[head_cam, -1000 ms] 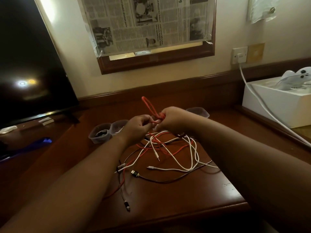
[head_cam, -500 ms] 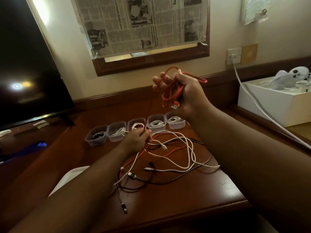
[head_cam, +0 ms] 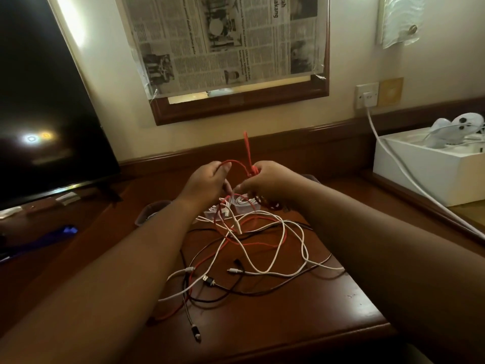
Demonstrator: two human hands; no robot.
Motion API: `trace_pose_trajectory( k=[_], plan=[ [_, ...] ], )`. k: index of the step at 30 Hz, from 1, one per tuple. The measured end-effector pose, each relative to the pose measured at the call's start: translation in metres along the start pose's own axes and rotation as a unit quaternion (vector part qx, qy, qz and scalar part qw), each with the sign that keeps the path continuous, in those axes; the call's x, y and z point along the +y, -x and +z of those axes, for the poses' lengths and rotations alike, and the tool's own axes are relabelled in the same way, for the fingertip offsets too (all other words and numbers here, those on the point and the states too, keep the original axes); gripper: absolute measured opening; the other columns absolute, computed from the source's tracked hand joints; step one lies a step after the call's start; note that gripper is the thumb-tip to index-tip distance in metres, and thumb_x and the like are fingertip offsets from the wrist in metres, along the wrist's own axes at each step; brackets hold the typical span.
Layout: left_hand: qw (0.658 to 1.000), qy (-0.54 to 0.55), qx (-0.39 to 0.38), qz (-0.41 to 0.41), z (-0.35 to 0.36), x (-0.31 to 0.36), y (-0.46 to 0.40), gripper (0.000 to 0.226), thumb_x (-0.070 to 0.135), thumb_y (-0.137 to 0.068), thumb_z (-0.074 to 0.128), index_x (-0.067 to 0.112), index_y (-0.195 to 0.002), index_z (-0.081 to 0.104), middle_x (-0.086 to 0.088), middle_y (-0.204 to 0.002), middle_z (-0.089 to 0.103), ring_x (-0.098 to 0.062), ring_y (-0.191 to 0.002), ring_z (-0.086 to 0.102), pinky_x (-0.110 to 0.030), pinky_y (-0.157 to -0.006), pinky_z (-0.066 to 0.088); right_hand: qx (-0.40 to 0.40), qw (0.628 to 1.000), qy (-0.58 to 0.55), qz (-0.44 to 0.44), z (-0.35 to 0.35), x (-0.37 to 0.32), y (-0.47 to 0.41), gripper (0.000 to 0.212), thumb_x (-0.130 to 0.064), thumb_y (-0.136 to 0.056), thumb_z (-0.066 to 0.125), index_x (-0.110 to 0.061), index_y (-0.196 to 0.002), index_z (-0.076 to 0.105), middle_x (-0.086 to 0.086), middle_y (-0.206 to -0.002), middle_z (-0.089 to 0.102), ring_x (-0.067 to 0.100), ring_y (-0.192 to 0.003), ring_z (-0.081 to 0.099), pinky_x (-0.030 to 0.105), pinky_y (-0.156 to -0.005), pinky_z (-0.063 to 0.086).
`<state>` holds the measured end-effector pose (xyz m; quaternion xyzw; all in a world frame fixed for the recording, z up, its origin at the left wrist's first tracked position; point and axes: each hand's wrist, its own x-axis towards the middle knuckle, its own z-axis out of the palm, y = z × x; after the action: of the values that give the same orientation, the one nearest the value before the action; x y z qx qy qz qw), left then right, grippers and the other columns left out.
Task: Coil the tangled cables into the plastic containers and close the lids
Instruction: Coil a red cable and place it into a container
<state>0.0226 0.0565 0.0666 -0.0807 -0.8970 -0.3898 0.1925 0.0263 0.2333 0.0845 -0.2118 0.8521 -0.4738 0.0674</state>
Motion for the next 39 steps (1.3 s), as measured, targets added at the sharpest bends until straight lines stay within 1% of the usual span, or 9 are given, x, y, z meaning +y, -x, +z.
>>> trace_pose_trajectory(
  k=[5,8,11,15,20,23,27,30,39],
  plan=[
    [1.0,0.006,0.005,-0.018,0.011,-0.005,0.001,0.037,0.034,-0.106,0.037,0.014,-0.08,0.053,-0.008,-0.065,0.063,-0.015,-0.053,0.055,-0.034,-0.06,0.045,0.054,0.988,-0.143,0.011,-0.005,-0.011,-0.005,0.011,-0.027,-0.097,0.059,-0.016,-0.094,0.061,0.002,-0.087,0.06,0.017,-0.08,0.058,0.032,-0.078,0.05],
    [0.999,0.005,-0.033,-0.04,0.027,-0.022,0.01,0.04,0.033,-0.106,0.038,0.01,-0.079,0.057,-0.019,-0.073,0.065,-0.035,-0.066,0.061,-0.047,-0.071,0.051,0.124,0.932,-0.34,-0.022,-0.009,-0.014,-0.008,0.013,-0.025,-0.101,0.053,-0.014,-0.097,0.06,0.001,-0.089,0.067,0.023,-0.088,0.069,0.04,-0.092,0.052],
    [0.995,-0.022,-0.08,-0.06,0.043,-0.037,0.021,0.046,0.032,-0.107,0.036,0.002,-0.083,0.062,-0.014,-0.072,0.067,-0.025,-0.061,0.056,-0.045,-0.069,0.05,0.158,0.895,-0.407,-0.091,-0.016,-0.015,-0.007,0.016,-0.022,-0.102,0.048,-0.016,-0.112,0.059,0.002,-0.101,0.07,0.025,-0.104,0.066,0.04,-0.093,0.049],
    [0.991,0.017,-0.088,-0.104,0.045,-0.043,0.023,0.046,0.031,-0.108,0.032,0.0,-0.087,0.06,-0.008,-0.069,0.067,-0.007,-0.054,0.056,-0.028,-0.063,0.047,0.007,0.778,-0.618,-0.116,-0.029,-0.017,0.003,0.018,-0.02,-0.101,0.037,-0.011,-0.108,0.052,0.011,-0.116,0.07,0.027,-0.106,0.069,0.044,-0.107,0.041],
    [0.982,0.101,-0.011,-0.162,0.029,-0.031,0.004,0.042,0.035,-0.107,0.033,0.012,-0.081,0.055,-0.003,-0.058,0.053,-0.019,-0.058,0.053,-0.033,-0.062,0.044,-0.13,0.723,-0.664,-0.138,-0.027,0.001,0.004,0.02,-0.025,-0.09,0.036,-0.013,-0.079,0.048,0.004,-0.077,0.05,0.012,-0.051,0.048,0.042,-0.088,0.052],
    [0.96,0.168,0.074,-0.212,0.014,-0.02,-0.007,0.033,0.031,-0.104,0.04,0.015,-0.081,0.056,-0.001,-0.064,0.046,-0.015,-0.055,0.043,-0.028,-0.051,0.036,-0.094,0.794,-0.591,-0.108,-0.021,0.019,-0.001,0.017,-0.024,-0.088,0.036,-0.015,-0.079,0.046,0.004,-0.076,0.046,0.014,-0.05,0.042,0.032,-0.063,0.047],
    [0.887,0.362,0.057,-0.281,0.003,0.002,-0.008,0.026,0.025,-0.103,0.04,0.016,-0.083,0.054,0.004,-0.056,0.037,-0.011,-0.048,0.034,-0.025,-0.05,0.028,0.017,0.984,-0.159,-0.084,0.001,0.036,-0.006,0.025,-0.024,-0.087,0.071,-0.018,-0.101,0.052,0.0,-0.089,0.056,0.013,-0.075,0.058,0.026,-0.066,0.046],
    [0.875,0.402,0.013,-0.27,0.008,0.019,-0.001,0.021,0.024,-0.103,0.044,0.013,-0.09,0.056,0.002,-0.062,0.045,-0.012,-0.054,0.043,-0.023,-0.047,0.042,-0.014,0.994,-0.059,-0.095,0.026,0.036,-0.003,0.048,-0.028,-0.079,0.08,-0.026,-0.117,0.051,-0.01,-0.102,0.06,0.006,-0.095,0.061,0.024,-0.08,0.052],
    [0.946,0.279,0.076,-0.15,0.021,0.013,0.019,0.03,0.041,-0.098,0.054,0.012,-0.105,0.061,-0.006,-0.093,0.061,-0.019,-0.084,0.061,-0.034,-0.073,0.052,0.081,0.981,-0.17,-0.047,0.027,0.029,-0.006,0.009,-0.023,-0.099,0.055,-0.018,-0.091,0.057,0.003,-0.084,0.061,0.016,-0.076,0.061,0.029,-0.066,0.052]
  ],
)
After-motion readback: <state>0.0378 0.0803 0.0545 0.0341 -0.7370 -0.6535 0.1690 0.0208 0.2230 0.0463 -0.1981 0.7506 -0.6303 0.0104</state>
